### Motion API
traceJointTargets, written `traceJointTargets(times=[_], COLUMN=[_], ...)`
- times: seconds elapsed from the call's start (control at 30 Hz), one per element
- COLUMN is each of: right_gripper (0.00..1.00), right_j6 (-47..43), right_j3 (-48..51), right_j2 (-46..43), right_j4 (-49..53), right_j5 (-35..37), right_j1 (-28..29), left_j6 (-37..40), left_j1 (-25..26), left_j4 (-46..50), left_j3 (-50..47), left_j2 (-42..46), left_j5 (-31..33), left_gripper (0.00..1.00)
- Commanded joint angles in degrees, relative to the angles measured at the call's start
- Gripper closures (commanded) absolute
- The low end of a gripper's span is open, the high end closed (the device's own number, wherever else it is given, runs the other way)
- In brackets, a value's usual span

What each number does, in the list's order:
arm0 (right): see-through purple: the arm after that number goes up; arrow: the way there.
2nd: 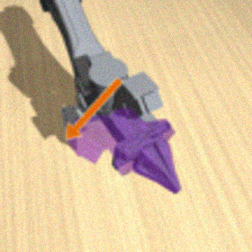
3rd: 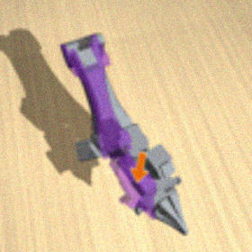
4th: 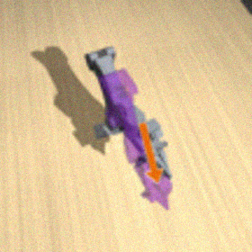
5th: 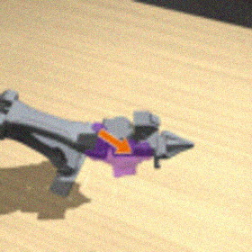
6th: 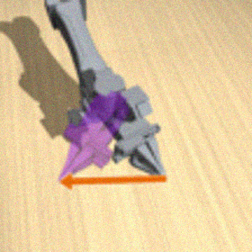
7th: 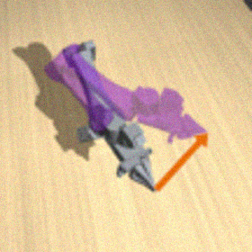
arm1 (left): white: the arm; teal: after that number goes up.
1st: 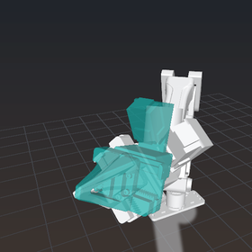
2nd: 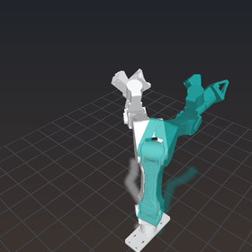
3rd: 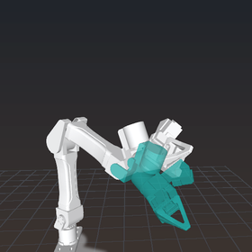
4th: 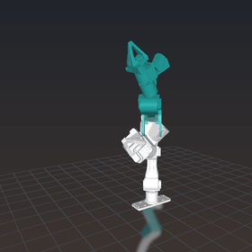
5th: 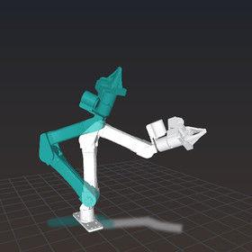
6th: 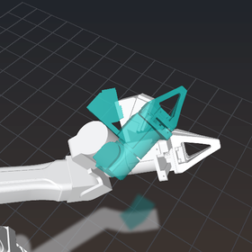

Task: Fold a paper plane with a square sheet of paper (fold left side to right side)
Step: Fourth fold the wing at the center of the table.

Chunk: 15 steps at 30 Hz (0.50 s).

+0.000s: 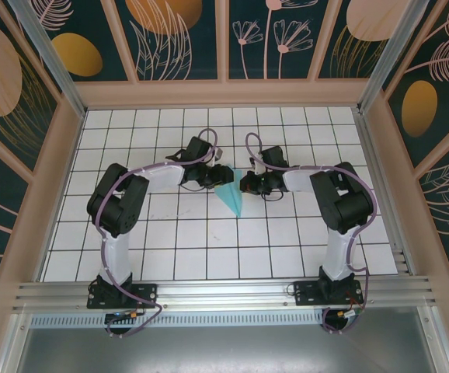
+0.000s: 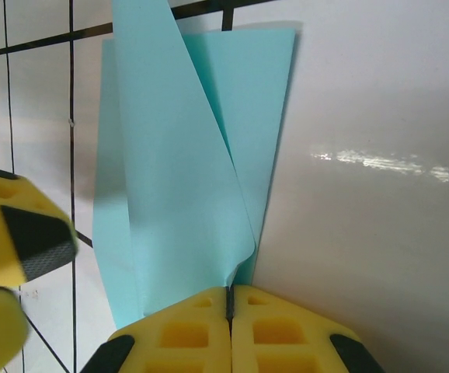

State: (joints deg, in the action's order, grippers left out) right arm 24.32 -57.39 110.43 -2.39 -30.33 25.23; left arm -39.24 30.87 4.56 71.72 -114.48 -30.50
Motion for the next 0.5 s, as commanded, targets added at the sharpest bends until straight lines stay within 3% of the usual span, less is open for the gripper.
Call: traceJointTargets(times=[0.0, 0.47], right_gripper=[0.93, 0.93], right_j6=[-1.3, -2.0], right_j3=[-0.2, -0.5], right_j2=[3.0, 3.1], right_j4=[3.1, 3.8], right_j5=[3.2, 3.4], right_j1=[1.7, 1.9], left_j6=[-0.3, -2.1], left_j1=[0.2, 0.4], left_j4=[-0.8, -3.9], left_j3=[1.1, 3.6], left_j2=[0.5, -4.5], left_j5=[-2.5, -5.9], left_gripper=[0.61, 0.64])
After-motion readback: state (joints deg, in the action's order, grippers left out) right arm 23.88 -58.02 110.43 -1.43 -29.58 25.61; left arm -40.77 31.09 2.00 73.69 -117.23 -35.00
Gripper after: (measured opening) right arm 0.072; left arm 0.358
